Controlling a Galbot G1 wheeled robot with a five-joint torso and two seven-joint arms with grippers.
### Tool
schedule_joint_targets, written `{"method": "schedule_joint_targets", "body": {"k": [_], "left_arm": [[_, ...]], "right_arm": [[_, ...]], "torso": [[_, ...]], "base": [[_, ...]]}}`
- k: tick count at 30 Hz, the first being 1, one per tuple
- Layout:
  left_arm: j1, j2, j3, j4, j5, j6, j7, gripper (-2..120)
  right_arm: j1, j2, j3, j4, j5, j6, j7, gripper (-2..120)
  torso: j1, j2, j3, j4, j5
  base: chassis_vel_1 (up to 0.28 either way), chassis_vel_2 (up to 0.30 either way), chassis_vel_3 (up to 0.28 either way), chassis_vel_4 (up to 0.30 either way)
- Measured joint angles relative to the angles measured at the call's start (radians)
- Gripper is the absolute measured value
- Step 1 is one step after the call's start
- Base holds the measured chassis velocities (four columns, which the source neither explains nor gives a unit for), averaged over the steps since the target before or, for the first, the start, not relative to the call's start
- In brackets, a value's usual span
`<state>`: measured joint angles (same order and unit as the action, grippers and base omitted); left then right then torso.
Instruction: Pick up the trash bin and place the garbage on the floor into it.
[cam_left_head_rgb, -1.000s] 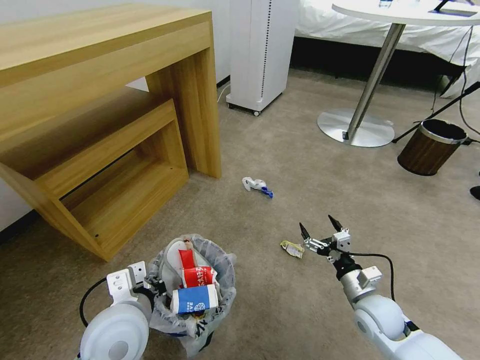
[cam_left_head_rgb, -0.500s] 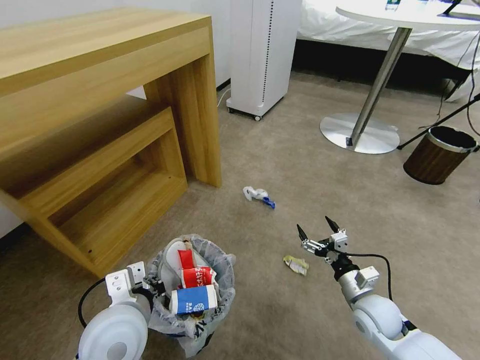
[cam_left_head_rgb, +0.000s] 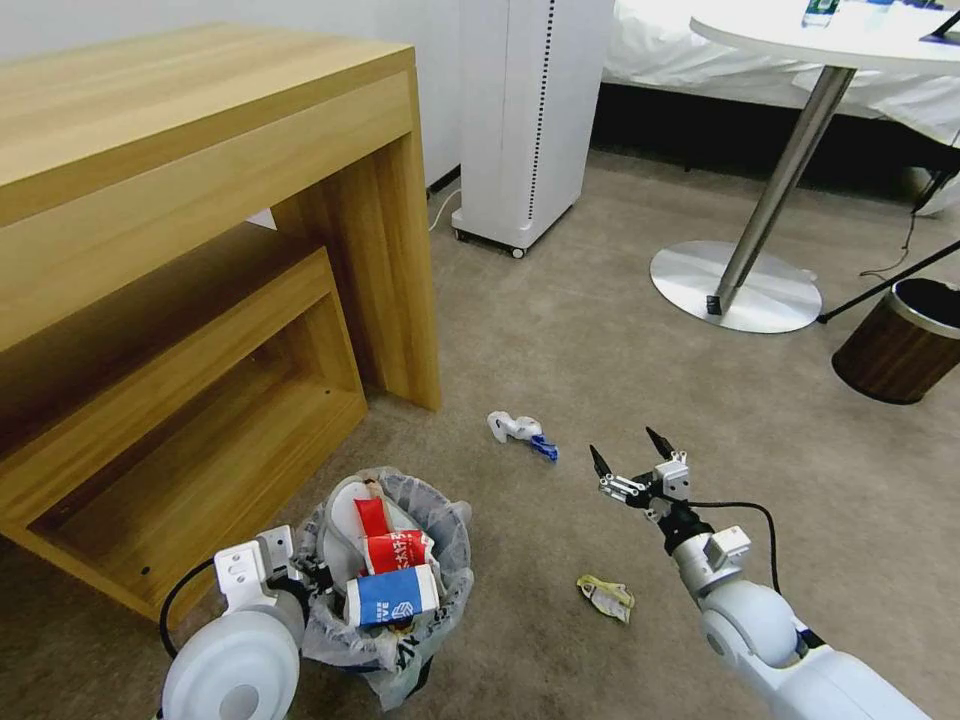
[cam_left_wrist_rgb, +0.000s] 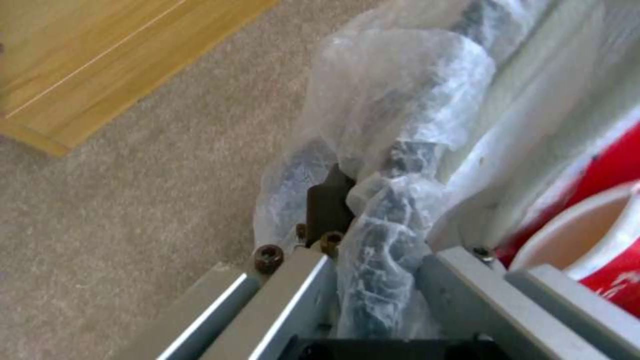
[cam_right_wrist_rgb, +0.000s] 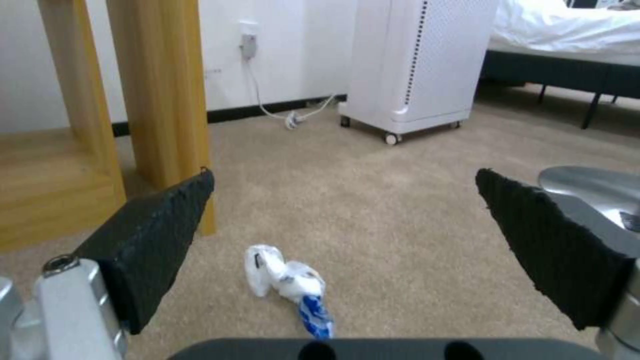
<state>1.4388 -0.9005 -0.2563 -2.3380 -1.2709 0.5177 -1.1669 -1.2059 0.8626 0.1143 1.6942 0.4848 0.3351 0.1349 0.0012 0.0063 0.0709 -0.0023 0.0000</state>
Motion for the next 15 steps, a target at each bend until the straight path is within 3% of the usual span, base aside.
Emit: {"method": "schedule_joint_targets", "body": {"k": [4, 13, 15], "left_arm": [[0.002, 0.007, -0.002, -0.001, -0.008, 0.000, -0.006, 0], [0.012, 0.009, -0.008, -0.001, -0.004, 0.003, -0.008, 0], [0.014, 0.002, -0.010, -0.001, -0.001, 0.003, -0.008, 0]], "right_arm": [[0.016, -0.034, -0.046, 0.010, 0.025, -0.040, 0.060, 100], [0.053, -0.221, -0.131, 0.030, 0.073, -0.113, 0.042, 100], [0.070, -0.231, -0.152, 0.027, 0.066, -0.113, 0.043, 100]], "torso": [[0.000, 0.000, 0.000, -0.0001, 0.0001], [0.000, 0.000, 0.000, -0.0002, -0.0002], [0.000, 0.000, 0.000, -0.0002, -0.0002]], "base": [[0.029, -0.023, -0.020, 0.011], [0.000, 0.000, 0.000, 0.000], [0.000, 0.000, 0.000, 0.000]]}}
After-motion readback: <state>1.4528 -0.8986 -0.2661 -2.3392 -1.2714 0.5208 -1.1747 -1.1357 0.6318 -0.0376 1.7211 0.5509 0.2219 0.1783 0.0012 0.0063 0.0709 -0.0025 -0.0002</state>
